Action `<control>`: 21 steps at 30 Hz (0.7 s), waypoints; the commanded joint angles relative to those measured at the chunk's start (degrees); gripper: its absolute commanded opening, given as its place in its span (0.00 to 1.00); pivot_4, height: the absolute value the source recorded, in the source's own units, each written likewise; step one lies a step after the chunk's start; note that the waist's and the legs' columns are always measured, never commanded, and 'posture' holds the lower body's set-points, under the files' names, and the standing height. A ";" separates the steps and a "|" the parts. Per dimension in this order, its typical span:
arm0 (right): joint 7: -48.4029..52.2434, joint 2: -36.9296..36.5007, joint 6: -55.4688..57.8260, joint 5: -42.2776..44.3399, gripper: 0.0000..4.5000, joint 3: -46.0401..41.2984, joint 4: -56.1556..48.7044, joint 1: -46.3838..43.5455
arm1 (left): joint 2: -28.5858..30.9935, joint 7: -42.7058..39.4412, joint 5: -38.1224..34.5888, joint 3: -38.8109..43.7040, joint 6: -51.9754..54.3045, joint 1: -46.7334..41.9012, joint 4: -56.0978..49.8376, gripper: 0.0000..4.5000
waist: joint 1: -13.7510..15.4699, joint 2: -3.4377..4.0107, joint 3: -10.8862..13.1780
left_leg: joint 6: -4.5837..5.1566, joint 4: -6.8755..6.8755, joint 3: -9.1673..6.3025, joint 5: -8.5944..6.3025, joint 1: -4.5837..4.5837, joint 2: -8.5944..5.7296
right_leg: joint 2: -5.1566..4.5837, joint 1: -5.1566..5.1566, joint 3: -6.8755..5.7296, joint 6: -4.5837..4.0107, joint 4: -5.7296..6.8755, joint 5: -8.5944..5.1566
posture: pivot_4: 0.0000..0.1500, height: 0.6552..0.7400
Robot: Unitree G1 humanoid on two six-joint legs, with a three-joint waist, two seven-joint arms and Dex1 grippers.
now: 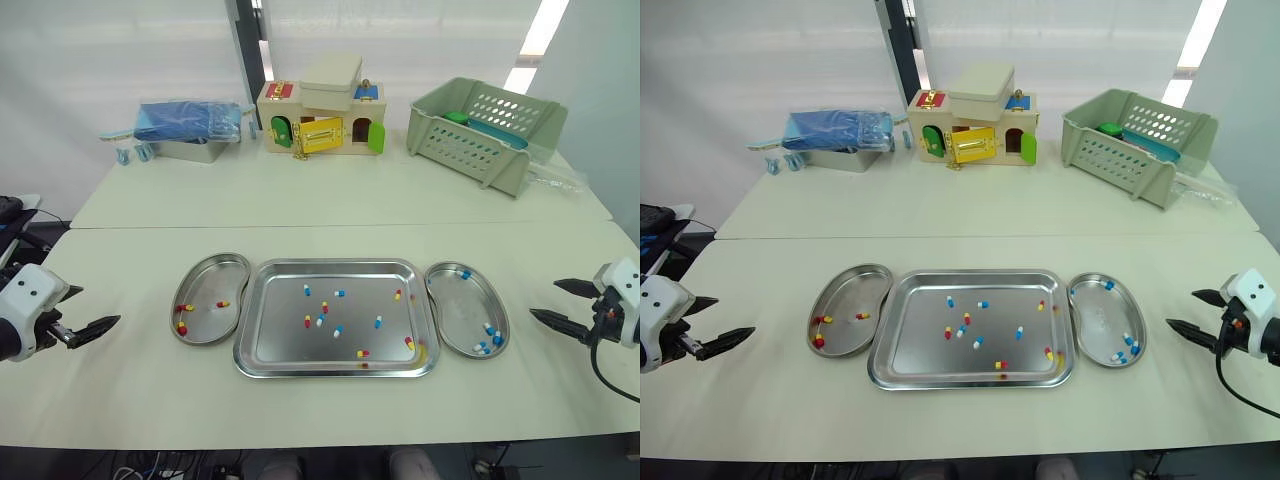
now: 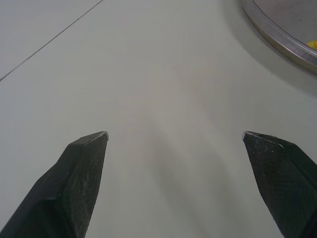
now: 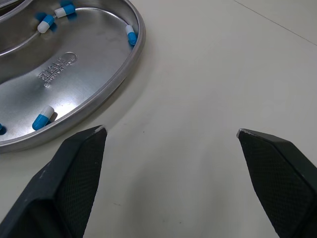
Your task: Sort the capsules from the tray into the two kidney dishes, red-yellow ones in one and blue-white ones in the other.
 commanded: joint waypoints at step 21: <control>-0.18 0.98 -3.33 -1.94 0.99 -0.35 3.51 -3.10 | 0.10 0.65 0.38 -0.15 1.81 0.62 -2.71 1.00 | -0.03 0.00 0.00 | 0.00 0.02 0.00 0.00 0.01 0.00 | 0.00 0.00 0.00 0.00 0.06 0.00 | 1.00 1.00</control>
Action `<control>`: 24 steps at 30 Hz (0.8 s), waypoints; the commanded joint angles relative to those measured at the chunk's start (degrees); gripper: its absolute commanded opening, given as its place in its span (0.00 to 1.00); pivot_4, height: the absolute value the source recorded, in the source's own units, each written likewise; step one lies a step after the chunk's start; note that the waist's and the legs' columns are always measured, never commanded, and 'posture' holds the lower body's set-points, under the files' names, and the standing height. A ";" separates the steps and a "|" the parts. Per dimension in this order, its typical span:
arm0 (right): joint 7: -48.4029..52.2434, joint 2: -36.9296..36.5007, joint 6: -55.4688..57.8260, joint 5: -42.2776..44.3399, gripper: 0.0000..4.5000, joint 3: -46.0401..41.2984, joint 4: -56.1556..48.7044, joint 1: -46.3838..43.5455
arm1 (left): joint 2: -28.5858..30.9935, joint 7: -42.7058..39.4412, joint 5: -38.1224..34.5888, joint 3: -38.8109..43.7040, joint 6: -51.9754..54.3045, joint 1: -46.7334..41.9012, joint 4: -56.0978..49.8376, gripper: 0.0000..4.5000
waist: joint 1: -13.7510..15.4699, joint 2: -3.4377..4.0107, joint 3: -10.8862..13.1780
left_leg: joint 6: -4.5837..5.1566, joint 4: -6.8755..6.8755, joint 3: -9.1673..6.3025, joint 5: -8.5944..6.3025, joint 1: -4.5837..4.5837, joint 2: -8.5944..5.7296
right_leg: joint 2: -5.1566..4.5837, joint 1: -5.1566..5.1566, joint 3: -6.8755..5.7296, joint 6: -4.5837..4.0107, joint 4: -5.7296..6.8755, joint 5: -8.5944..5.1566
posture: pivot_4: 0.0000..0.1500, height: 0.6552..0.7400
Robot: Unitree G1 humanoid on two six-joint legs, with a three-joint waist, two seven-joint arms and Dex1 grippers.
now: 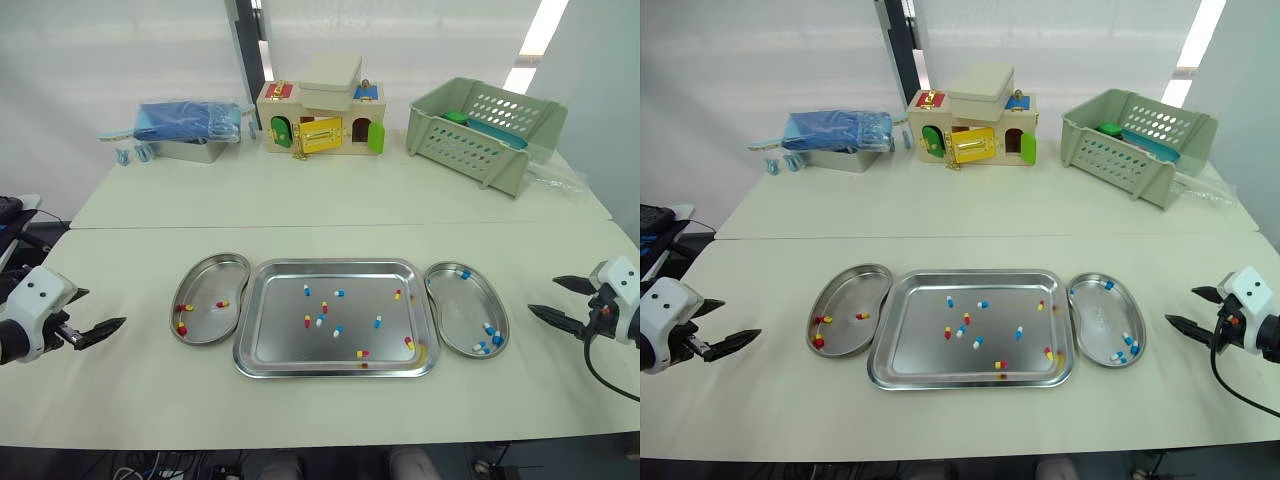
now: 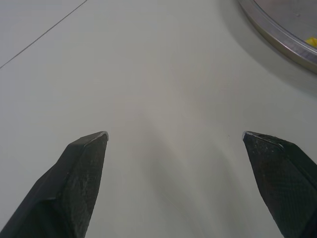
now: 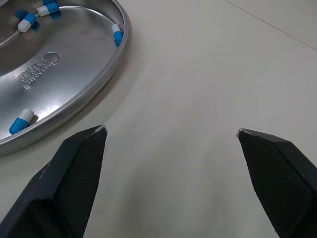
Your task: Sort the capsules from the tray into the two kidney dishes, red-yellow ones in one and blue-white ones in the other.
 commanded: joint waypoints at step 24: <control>9.55 -1.32 5.40 10.48 0.99 -9.47 -16.91 15.34 | 6.12 -7.69 0.22 -0.80 7.28 2.28 -8.41 1.00 | 0.18 0.00 0.00 | 0.00 0.00 -0.01 0.00 -0.01 0.01 | 0.02 0.02 -0.01 0.00 -0.01 0.00 | 1.00 1.00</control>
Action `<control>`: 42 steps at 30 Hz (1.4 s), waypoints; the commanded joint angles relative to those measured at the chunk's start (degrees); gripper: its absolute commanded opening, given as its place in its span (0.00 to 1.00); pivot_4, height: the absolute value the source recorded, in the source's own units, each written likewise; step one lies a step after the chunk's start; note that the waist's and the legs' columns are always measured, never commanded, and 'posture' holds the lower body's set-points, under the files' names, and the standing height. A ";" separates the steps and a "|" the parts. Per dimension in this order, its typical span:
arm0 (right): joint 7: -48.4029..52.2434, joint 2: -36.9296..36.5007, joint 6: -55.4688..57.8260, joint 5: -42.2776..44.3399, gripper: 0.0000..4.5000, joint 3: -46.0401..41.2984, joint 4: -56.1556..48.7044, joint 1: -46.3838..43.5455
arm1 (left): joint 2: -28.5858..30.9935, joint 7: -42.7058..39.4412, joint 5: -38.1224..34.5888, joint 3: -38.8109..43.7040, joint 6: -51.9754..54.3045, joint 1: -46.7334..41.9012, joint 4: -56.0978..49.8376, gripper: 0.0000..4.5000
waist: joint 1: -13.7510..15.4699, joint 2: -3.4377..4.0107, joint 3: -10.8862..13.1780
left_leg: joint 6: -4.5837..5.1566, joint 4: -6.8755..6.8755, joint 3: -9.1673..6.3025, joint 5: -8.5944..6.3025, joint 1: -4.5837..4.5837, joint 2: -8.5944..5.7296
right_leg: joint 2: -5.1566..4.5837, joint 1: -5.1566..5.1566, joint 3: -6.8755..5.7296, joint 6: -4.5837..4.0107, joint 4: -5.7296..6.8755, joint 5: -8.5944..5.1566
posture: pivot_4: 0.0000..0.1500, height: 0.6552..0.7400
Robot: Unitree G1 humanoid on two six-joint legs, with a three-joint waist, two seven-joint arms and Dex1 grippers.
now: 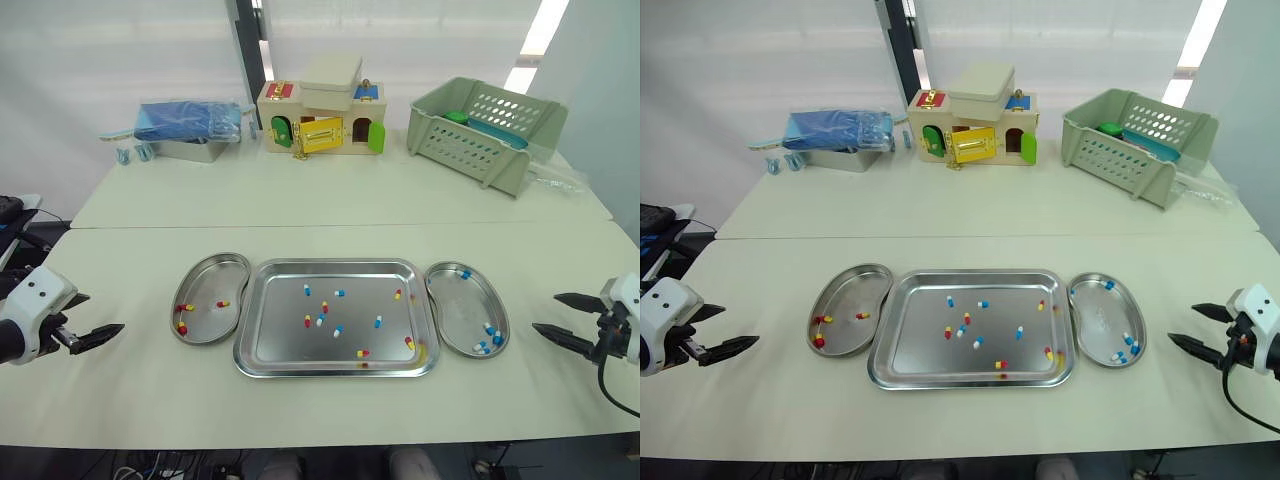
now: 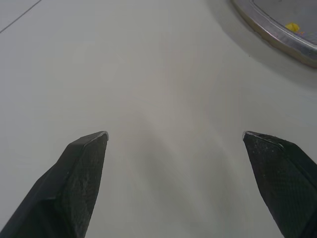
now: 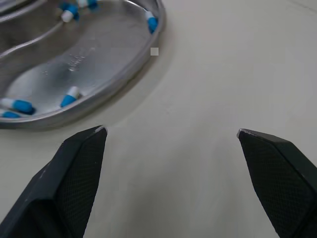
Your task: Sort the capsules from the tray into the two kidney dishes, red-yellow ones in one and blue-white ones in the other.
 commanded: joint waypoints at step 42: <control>-8.29 29.95 -22.08 4.99 0.99 12.51 -39.49 32.88 | -22.99 -14.37 5.27 -35.64 0.28 -25.88 -19.92 1.00 | 1.64 -0.14 -0.06 | -0.01 0.06 -0.21 -0.02 0.10 0.04 | 0.12 0.30 -0.12 -0.01 -0.19 0.00 | 1.00 1.00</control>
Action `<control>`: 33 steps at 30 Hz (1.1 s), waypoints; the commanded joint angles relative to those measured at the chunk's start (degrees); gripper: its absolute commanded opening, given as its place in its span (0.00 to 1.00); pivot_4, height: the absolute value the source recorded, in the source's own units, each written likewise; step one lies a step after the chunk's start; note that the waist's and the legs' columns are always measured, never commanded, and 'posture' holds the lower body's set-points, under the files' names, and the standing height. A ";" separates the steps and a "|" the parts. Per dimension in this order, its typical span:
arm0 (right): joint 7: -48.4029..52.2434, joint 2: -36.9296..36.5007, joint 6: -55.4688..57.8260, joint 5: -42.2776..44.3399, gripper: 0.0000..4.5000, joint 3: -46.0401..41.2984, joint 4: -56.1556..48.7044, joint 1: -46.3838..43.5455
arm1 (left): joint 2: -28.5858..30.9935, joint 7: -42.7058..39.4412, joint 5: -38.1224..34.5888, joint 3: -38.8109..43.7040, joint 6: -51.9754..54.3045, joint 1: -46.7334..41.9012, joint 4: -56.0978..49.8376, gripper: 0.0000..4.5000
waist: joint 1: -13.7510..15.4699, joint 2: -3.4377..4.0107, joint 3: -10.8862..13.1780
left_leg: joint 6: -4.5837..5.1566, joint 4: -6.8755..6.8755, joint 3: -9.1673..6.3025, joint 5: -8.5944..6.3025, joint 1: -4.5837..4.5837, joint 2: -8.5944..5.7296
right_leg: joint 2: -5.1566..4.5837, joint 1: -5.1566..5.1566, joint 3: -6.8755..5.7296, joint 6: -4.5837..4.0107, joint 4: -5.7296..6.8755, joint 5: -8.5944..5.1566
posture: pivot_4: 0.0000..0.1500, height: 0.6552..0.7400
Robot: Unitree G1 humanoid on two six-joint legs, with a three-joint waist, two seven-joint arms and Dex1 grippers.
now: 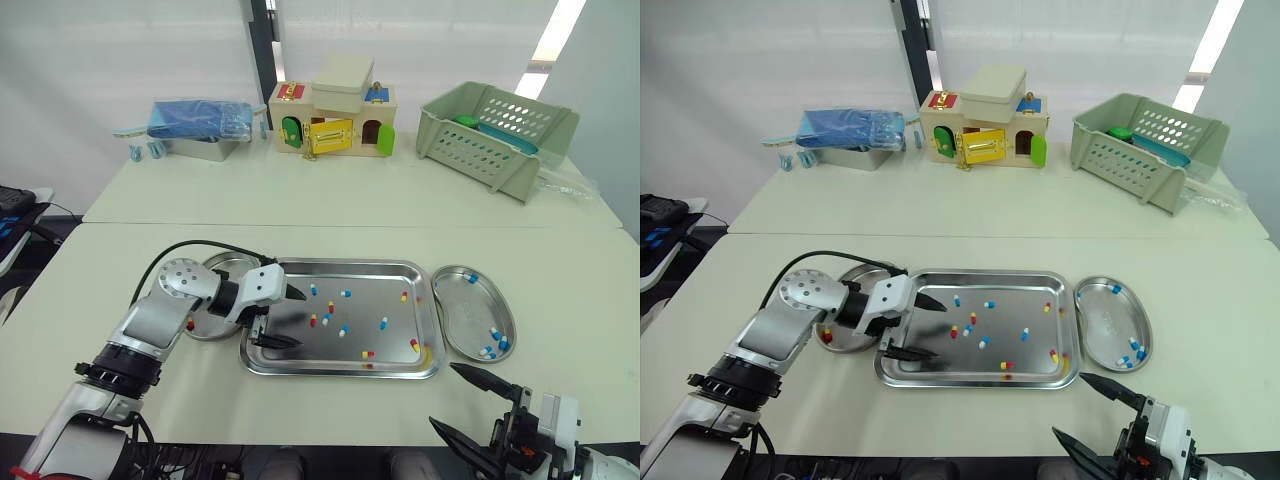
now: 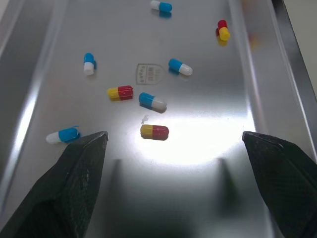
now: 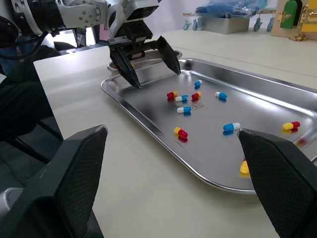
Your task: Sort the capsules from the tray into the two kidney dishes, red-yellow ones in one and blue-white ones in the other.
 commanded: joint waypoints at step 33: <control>-4.74 -1.06 -3.64 0.26 1.00 -0.17 -0.27 1.23 | -6.63 1.87 6.70 -3.19 -4.39 -3.26 9.43 0.45 | 0.23 0.02 -0.01 | 0.05 -0.04 -0.09 -0.04 0.52 -0.02 | -0.01 0.65 -0.10 0.00 -0.29 0.00 | 1.00 1.00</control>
